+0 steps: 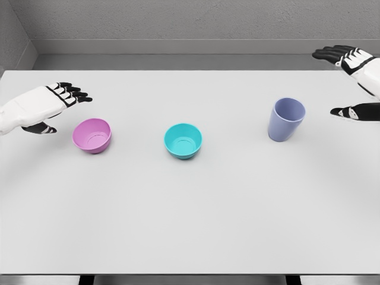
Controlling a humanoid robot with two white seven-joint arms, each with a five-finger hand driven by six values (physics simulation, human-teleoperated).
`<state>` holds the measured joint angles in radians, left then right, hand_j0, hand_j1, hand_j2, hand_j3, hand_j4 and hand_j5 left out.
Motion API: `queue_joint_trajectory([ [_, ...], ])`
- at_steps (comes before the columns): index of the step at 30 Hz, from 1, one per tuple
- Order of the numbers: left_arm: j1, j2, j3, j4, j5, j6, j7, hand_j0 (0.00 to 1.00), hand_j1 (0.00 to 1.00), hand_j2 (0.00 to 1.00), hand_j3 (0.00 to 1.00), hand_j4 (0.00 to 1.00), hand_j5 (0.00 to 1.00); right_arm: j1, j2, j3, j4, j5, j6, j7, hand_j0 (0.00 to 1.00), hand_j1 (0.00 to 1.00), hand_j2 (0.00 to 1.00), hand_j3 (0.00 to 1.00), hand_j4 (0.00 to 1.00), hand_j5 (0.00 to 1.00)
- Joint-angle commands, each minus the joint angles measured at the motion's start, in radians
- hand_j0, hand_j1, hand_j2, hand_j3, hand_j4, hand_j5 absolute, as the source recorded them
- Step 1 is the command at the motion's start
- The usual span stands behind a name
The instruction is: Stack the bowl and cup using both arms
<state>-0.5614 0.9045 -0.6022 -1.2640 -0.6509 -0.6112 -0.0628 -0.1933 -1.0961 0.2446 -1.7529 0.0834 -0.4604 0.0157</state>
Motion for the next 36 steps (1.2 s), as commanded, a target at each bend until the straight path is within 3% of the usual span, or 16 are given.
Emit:
queue_joint_trajectory([
  [1, 0.0, 0.001, 0.002, 0.0, 0.005, 0.0, 0.0, 1.0, 1.0, 1.0, 1.0, 1.0, 1.0, 0.0, -0.001, -0.001, 0.0, -0.005, 0.0, 0.0, 1.0, 1.0, 1.0, 1.0, 1.0, 1.0],
  [3, 0.0, -0.001, 0.001, 0.0, 0.004, 0.0, -0.002, 1.0, 1.0, 1.0, 1.0, 1.0, 1.0, 0.0, -0.001, -0.001, 0.0, -0.005, 0.0, 0.0, 1.0, 1.0, 1.0, 1.0, 1.0, 1.0],
  [5, 0.0, -0.007, 0.002, 0.0, 0.007, 0.0, -0.1, 1.0, 1.0, 1.0, 1.0, 1.0, 1.0, 0.0, -0.001, -0.001, 0.0, -0.005, 0.0, 0.0, 1.0, 1.0, 1.0, 1.0, 1.0, 1.0],
  [9, 0.002, -0.022, 0.001, 0.002, 0.008, 0.0, -0.176, 1.0, 1.0, 1.0, 1.0, 1.0, 1.0, 0.0, 0.001, -0.001, 0.0, -0.005, 0.0, 0.0, 1.0, 1.0, 1.0, 1.0, 1.0, 1.0],
  [21, 0.0, -0.085, -0.001, 0.009, 0.022, 0.0, -0.17, 1.0, 1.0, 1.0, 1.0, 1.0, 1.0, 0.012, 0.004, 0.001, 0.0, -0.005, 0.002, 0.0, 1.0, 1.0, 1.0, 1.0, 1.0, 1.0],
  [36, 0.0, -0.085, -0.031, -0.005, 0.03, 0.0, -0.178, 1.0, 1.0, 1.0, 1.0, 1.0, 1.0, 0.018, 0.001, -0.005, 0.0, -0.005, 0.002, 0.0, 1.0, 1.0, 1.0, 1.0, 1.0, 1.0],
])
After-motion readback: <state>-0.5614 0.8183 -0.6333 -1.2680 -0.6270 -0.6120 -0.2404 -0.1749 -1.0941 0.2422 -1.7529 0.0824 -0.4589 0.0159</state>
